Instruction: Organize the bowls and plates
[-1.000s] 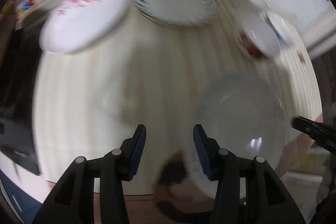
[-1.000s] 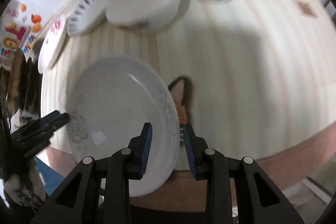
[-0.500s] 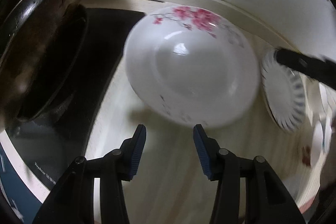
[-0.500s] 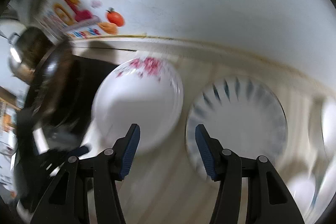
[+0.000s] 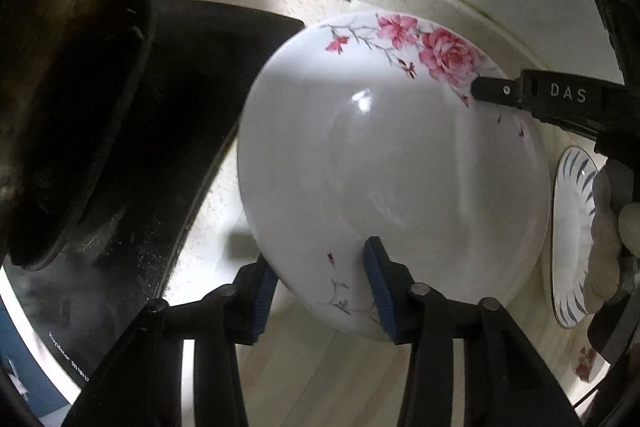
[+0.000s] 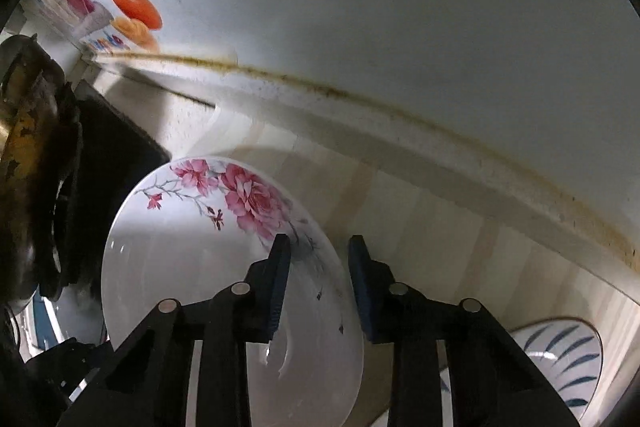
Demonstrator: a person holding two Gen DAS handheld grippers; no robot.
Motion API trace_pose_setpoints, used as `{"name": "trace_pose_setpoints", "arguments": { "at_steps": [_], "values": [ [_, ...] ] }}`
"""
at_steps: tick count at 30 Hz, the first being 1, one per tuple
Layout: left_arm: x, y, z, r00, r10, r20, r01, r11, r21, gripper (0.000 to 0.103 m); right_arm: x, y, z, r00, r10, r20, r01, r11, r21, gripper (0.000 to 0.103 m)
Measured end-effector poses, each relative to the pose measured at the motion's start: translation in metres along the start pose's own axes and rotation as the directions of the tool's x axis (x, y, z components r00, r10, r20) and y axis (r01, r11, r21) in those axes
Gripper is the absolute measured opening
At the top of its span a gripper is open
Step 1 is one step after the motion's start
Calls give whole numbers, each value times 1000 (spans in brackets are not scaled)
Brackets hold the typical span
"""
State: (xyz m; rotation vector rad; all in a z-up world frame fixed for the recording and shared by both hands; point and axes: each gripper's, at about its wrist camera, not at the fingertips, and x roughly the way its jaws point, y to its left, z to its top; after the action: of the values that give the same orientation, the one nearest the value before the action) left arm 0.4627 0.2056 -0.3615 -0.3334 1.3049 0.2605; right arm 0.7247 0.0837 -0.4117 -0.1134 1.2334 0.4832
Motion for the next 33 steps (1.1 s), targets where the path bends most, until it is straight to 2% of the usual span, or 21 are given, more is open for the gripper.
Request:
{"name": "trace_pose_setpoints", "arguments": {
  "at_steps": [5,9,13,21,26,33],
  "values": [
    [-6,1,-13,1000,-7,10,7,1000,19,40,-8,-9,-11,999,30,24,-30,999,17,27],
    [-15,5,-18,999,-46,21,45,999,10,40,-20,-13,-24,999,27,28,-27,1000,9,24],
    [-33,7,-25,996,-81,35,81,997,1,40,-45,-17,-35,998,41,55,-42,999,16,24],
    [-72,7,-36,992,-95,88,92,995,32,40,-99,-21,-68,991,67,112,-72,997,35,24],
    [-101,-7,-41,986,-130,106,123,990,72,40,-146,-27,-99,985,83,152,-94,994,63,24],
    [-143,-32,-75,976,-200,90,184,970,161,40,-216,-46,-166,969,115,220,-148,979,141,24]
  ]
}}
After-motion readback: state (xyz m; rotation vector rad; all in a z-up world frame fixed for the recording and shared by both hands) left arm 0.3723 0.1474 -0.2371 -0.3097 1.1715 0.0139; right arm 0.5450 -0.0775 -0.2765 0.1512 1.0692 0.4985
